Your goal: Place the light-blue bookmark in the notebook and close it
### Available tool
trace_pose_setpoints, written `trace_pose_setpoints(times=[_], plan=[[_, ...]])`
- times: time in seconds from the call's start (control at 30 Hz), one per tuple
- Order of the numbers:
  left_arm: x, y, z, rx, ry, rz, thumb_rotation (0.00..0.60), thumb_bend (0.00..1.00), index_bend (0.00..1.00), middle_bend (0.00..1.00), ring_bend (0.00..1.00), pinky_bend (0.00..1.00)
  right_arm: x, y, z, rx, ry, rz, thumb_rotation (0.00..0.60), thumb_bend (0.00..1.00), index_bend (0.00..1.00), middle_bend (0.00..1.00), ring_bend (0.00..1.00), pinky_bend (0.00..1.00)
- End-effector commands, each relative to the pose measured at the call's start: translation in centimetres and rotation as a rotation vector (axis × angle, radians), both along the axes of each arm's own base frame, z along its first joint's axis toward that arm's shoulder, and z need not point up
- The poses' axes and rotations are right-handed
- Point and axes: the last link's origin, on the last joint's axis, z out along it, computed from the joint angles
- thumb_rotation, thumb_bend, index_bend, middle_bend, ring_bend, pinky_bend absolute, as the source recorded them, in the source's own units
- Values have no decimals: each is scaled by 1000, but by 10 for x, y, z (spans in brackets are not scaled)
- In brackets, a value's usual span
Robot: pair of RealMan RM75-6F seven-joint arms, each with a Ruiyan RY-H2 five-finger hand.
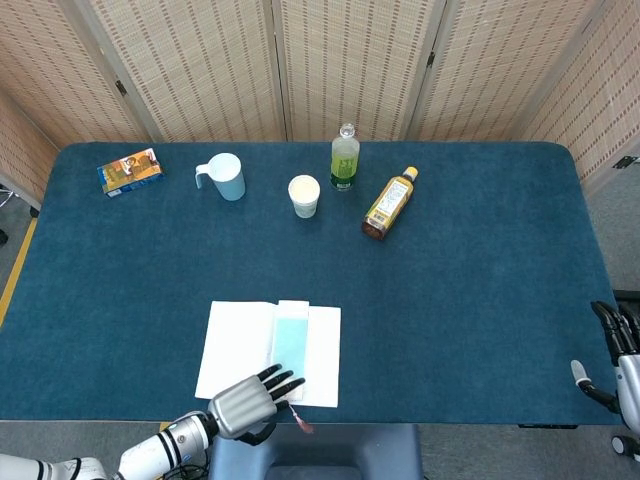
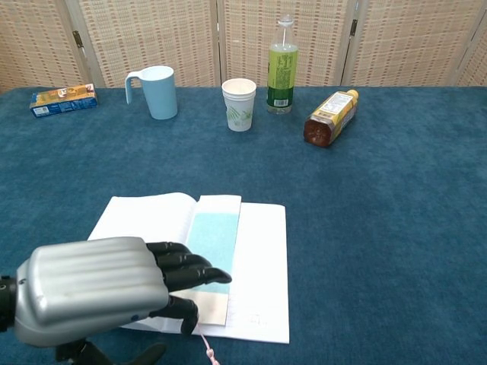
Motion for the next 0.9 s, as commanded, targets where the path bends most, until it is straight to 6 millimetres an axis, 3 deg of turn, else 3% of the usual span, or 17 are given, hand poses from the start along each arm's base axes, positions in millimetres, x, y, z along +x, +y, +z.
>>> trace_pose_setpoints(times=[0.03,0.2,0.47,0.6,0.9], plan=[[5,11,11,26,-48,29,305,626,335,0,0,126,0,0,0,-1,0,2,600,275,0,99,48,109],[0,29,25,101,-91,74,407,625,301,0,0,126,0,-1,0,2,-1,4,600,275,0,99,48,109],[13,69,27,157,-162,149,405,625,295,0,0,126,1,-3,-1,7,1,11,600,275,0,99,48,109],[25,90,21,162,-184,190,378,626,289,0,0,126,2,-3,-1,8,3,10,600,275,0,99,48,109],[48,131,-3,112,-202,344,235,626,273,0,0,126,2,-5,-1,11,7,1,600,275,0,99,47,109]])
